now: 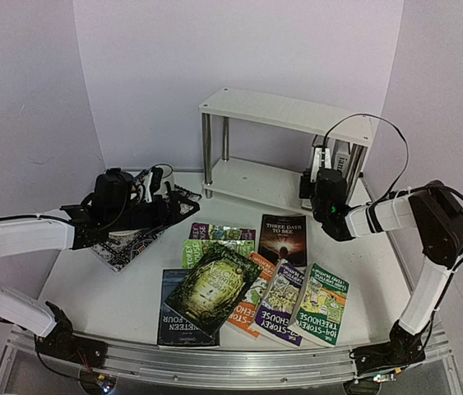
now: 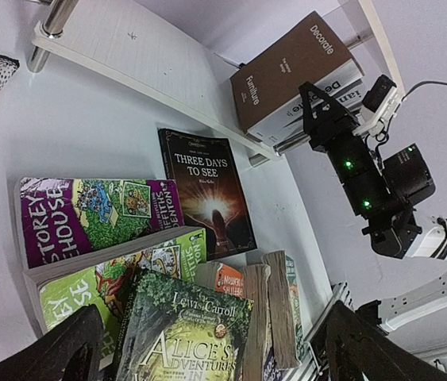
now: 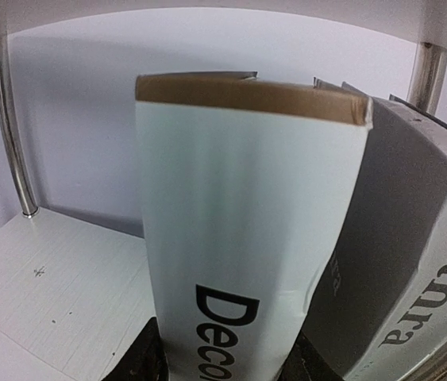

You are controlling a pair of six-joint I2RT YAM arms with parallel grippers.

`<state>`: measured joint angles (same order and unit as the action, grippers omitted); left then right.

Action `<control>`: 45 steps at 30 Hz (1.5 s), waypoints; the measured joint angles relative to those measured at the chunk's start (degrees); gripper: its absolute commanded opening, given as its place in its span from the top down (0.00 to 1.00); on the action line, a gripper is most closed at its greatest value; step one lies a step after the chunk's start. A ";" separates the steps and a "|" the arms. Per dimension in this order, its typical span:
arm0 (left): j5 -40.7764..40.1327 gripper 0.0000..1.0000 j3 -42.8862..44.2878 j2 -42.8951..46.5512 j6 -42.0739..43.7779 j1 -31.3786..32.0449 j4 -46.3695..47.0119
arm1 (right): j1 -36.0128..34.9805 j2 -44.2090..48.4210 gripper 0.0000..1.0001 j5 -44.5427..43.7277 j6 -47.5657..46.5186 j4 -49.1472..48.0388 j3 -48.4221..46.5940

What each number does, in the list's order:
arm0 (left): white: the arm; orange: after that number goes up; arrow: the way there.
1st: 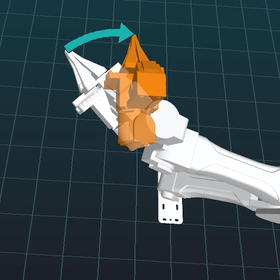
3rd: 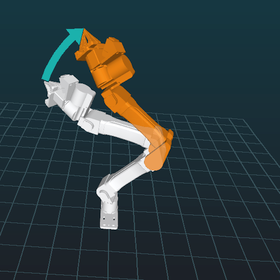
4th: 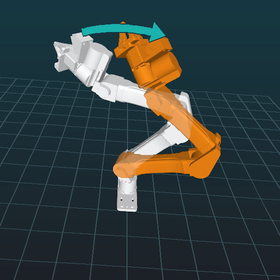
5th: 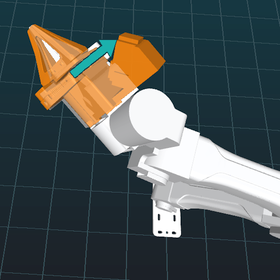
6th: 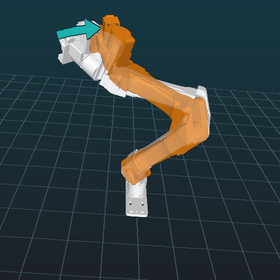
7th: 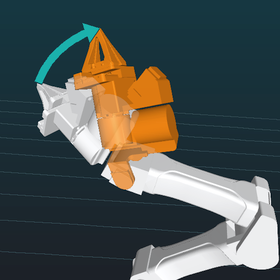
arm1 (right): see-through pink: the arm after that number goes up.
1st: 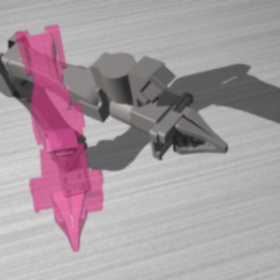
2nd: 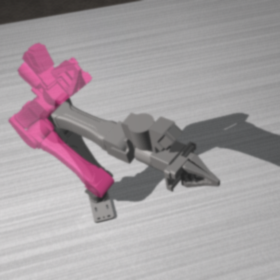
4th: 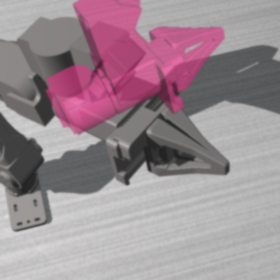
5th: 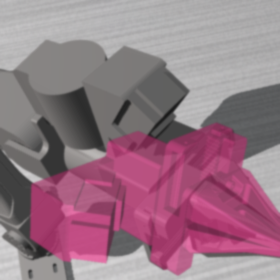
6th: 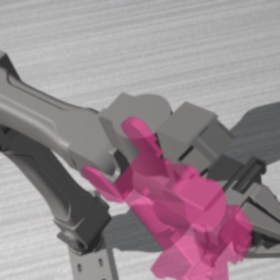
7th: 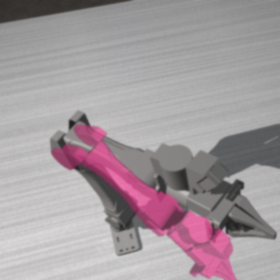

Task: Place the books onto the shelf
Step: Place the book on the shelf.

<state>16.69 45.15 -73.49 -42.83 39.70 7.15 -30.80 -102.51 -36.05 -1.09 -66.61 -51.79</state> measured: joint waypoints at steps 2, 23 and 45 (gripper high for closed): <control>0.00 0.01 0.00 -0.38 0.00 0.00 -0.02 | 0.74 -0.59 0.73 0.25 1.00 -0.93 0.00; 0.00 0.01 0.00 -0.95 0.74 0.07 0.01 | 2.82 -3.36 0.56 0.63 2.70 -3.96 -1.07; 0.02 0.01 0.00 -1.16 0.85 0.35 0.60 | 1.72 -3.11 0.50 -0.53 0.01 -1.22 -0.94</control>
<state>16.71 45.15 -74.65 -41.98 40.05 7.75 -29.08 -105.62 -36.58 -1.08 -67.83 -52.73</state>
